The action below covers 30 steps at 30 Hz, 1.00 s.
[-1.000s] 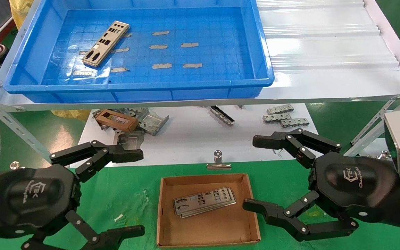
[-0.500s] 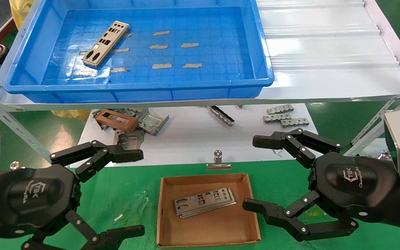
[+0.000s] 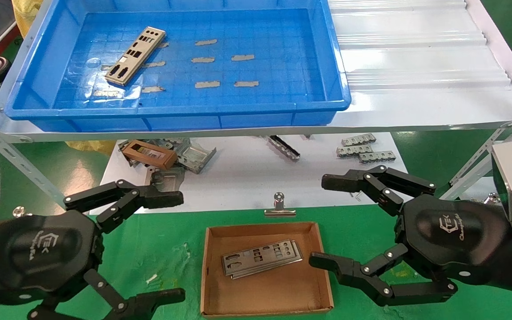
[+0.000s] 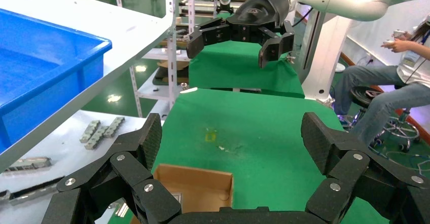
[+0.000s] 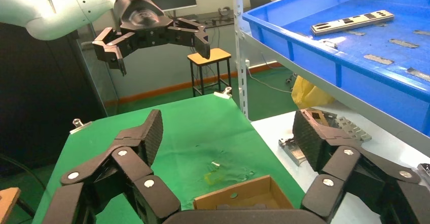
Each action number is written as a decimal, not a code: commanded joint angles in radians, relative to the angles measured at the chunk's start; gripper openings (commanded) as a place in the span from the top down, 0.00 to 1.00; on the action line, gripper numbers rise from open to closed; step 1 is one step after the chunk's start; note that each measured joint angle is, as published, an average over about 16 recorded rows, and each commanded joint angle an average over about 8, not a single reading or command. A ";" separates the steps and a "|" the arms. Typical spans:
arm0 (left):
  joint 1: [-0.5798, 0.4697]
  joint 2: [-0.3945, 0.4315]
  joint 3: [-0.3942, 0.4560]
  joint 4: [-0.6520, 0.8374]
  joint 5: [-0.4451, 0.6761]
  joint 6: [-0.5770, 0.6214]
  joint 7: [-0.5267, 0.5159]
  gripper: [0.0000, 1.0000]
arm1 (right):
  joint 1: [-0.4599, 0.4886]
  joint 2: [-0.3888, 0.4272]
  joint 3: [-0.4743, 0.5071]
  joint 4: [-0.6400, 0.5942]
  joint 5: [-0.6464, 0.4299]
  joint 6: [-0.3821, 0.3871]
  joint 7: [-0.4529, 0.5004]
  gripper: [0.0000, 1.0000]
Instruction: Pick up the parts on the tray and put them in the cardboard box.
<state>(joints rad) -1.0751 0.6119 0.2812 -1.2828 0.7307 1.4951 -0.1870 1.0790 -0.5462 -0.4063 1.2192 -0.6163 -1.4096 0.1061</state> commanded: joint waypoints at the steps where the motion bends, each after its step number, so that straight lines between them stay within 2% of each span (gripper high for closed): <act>1: 0.000 0.000 0.000 0.000 0.000 0.000 0.000 0.00 | 0.000 0.000 0.000 0.000 0.000 0.000 0.000 1.00; 30: 0.000 0.000 0.000 0.000 0.000 0.000 0.000 0.00 | 0.000 0.000 0.000 0.000 0.000 0.000 0.000 1.00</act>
<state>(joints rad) -1.0751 0.6119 0.2812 -1.2828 0.7307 1.4951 -0.1870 1.0790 -0.5462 -0.4063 1.2192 -0.6163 -1.4096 0.1061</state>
